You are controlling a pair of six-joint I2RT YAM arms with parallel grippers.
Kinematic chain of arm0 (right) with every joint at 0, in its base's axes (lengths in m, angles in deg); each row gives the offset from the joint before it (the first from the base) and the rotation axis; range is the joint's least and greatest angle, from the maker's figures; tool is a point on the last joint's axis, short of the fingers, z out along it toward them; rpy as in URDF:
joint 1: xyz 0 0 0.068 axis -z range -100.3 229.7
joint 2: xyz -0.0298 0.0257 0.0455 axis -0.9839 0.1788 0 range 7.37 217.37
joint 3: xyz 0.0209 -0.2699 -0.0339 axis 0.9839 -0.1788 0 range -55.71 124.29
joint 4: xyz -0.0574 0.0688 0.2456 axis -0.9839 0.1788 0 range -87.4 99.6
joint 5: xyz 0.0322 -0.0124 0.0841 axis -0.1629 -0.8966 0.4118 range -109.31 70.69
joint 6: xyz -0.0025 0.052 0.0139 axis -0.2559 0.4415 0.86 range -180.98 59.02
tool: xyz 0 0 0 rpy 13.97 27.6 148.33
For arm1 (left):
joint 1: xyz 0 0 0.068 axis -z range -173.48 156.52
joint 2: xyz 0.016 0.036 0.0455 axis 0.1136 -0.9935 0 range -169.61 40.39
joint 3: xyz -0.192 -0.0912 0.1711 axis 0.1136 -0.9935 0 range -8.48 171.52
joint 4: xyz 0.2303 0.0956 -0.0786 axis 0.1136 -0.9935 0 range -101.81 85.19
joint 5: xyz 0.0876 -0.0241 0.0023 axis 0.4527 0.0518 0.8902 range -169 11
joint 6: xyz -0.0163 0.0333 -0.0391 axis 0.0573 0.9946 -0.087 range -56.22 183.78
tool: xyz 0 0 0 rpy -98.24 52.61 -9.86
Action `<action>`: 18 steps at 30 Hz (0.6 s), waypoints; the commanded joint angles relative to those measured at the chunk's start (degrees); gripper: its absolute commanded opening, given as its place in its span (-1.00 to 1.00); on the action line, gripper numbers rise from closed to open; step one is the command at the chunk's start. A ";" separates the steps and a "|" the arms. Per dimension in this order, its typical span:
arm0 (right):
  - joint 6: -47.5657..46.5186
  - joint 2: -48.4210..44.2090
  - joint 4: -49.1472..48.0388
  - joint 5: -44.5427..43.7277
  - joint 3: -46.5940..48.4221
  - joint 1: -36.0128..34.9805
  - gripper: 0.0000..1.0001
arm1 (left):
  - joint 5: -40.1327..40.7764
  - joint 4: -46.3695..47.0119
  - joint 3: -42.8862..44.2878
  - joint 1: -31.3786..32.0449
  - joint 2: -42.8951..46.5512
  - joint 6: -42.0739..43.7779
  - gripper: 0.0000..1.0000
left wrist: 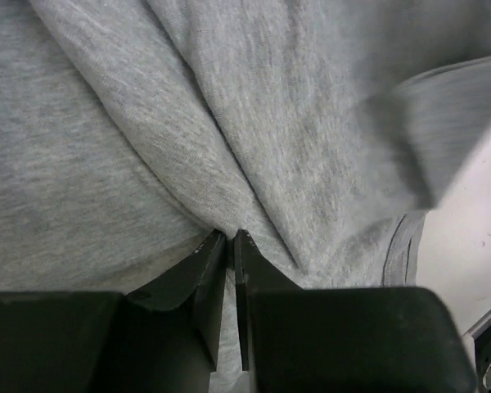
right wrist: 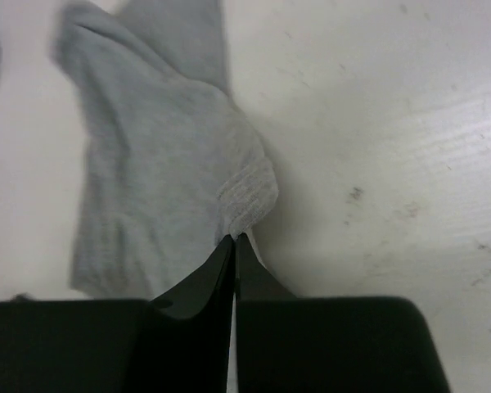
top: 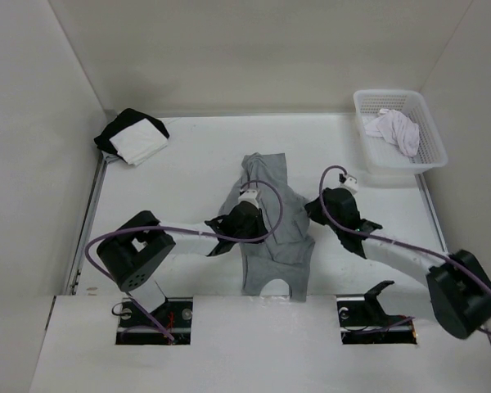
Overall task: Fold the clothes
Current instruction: Flatten the tank top out
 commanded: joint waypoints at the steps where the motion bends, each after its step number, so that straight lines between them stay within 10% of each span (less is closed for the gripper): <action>1: -1.52 -15.06 0.57 -4.12 0.24 -0.94 -0.95 | -1.24 2.49 -0.05 -1.08 3.99 -1.29 -0.93; 9: -4.16 -30.94 9.47 -3.60 7.71 -0.32 -0.93 | -2.11 -0.84 -0.23 -5.82 19.90 -1.29 -0.97; 18: -6.52 -9.24 -0.73 5.45 34.04 1.52 -0.95 | -1.33 -0.93 19.95 -22.77 9.64 -0.58 -0.97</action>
